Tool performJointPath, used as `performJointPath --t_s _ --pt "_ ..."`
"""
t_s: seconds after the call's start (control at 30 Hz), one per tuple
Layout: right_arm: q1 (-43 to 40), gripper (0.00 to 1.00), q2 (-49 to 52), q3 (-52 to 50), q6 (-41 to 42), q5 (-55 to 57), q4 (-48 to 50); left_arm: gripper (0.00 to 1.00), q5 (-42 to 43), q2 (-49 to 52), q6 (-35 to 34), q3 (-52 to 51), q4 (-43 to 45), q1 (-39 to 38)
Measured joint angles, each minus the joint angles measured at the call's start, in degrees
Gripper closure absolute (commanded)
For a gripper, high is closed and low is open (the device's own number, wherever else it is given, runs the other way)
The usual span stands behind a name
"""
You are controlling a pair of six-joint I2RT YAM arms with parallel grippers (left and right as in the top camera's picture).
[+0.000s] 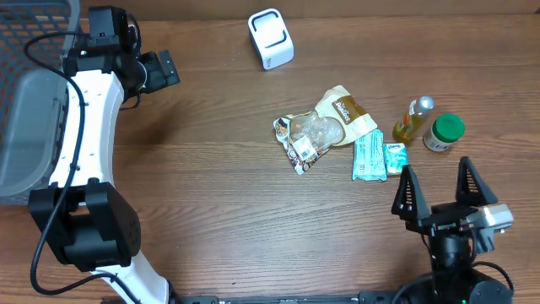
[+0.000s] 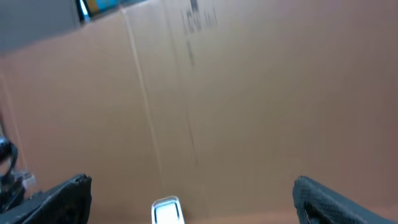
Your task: Scan the item barcode
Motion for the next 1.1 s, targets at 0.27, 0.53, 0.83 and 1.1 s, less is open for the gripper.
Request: performJointPath --t_s 0.27,0.53,0.83,1.1 --pt "-1.90 0.00 0.00 -11.13 0.02 -4.00 4.72 0.00 0.02 0.00 0.00 0.00 0.00 0.00" --pt "-1.97 0.00 -0.04 -13.64 0.02 -4.81 -6.25 0.00 0.00 0.00 0.00 0.00 0.02 0.00" --pt "-1.97 0.00 -0.04 -13.66 0.02 -4.98 -10.16 0.01 0.00 0.00 0.00 0.00 0.02 0.00" --pt "-1.97 0.00 -0.04 -13.66 0.00 -4.98 -10.16 0.01 0.00 0.00 0.00 0.00 0.02 0.00"
